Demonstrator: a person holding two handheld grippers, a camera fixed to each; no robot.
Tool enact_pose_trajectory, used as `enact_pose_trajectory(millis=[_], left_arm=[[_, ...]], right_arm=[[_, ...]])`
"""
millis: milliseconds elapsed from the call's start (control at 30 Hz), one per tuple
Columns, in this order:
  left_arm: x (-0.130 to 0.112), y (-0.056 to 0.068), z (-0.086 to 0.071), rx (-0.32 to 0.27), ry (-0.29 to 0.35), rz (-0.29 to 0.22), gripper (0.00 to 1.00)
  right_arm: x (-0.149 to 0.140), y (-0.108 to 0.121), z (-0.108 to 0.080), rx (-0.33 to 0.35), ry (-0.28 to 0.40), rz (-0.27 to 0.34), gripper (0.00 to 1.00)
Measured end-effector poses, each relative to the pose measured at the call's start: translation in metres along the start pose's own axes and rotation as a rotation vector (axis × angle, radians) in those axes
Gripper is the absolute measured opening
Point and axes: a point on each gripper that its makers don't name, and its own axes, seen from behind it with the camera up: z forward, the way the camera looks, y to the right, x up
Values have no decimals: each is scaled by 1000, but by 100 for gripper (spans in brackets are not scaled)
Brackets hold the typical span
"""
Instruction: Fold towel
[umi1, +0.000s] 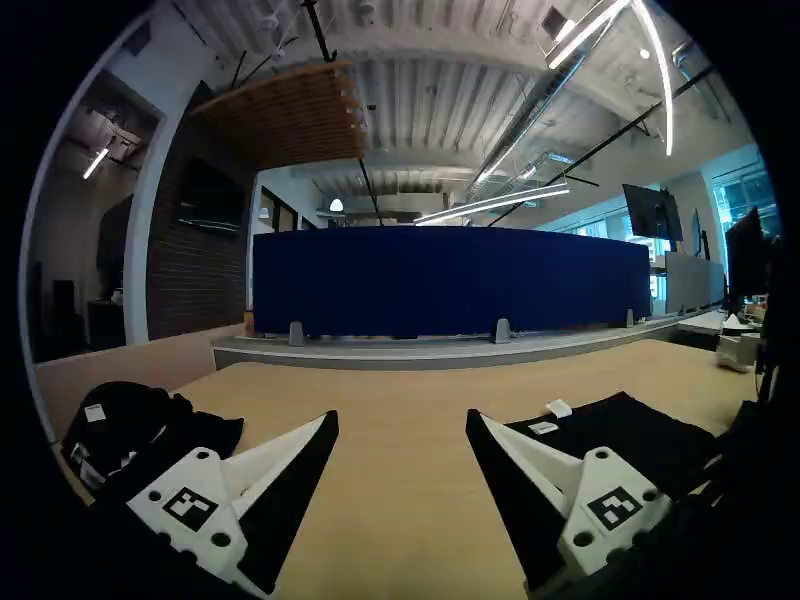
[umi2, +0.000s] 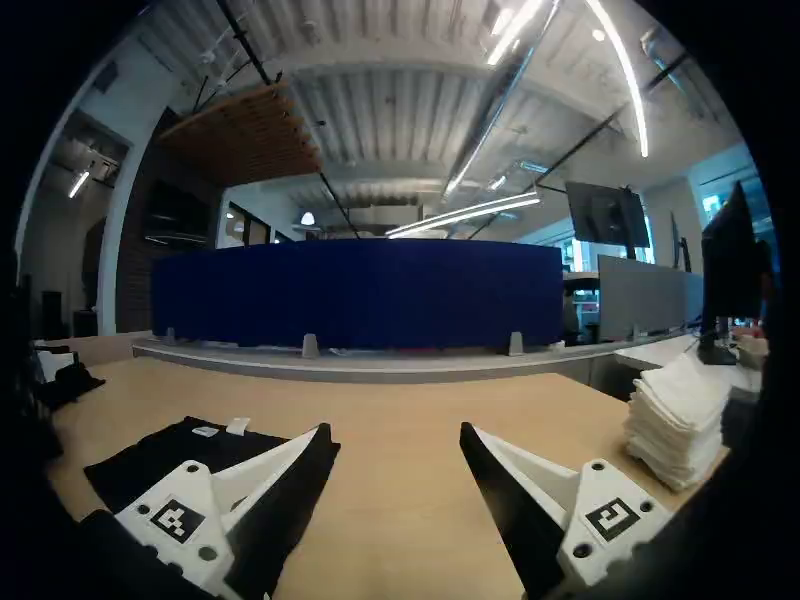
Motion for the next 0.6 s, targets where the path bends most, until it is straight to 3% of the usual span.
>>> enact_pose_trajectory(millis=[600], left_arm=[[0,1,0,0,0,-1,94]], right_arm=[[1,0,-2,0,0,-1,100]])
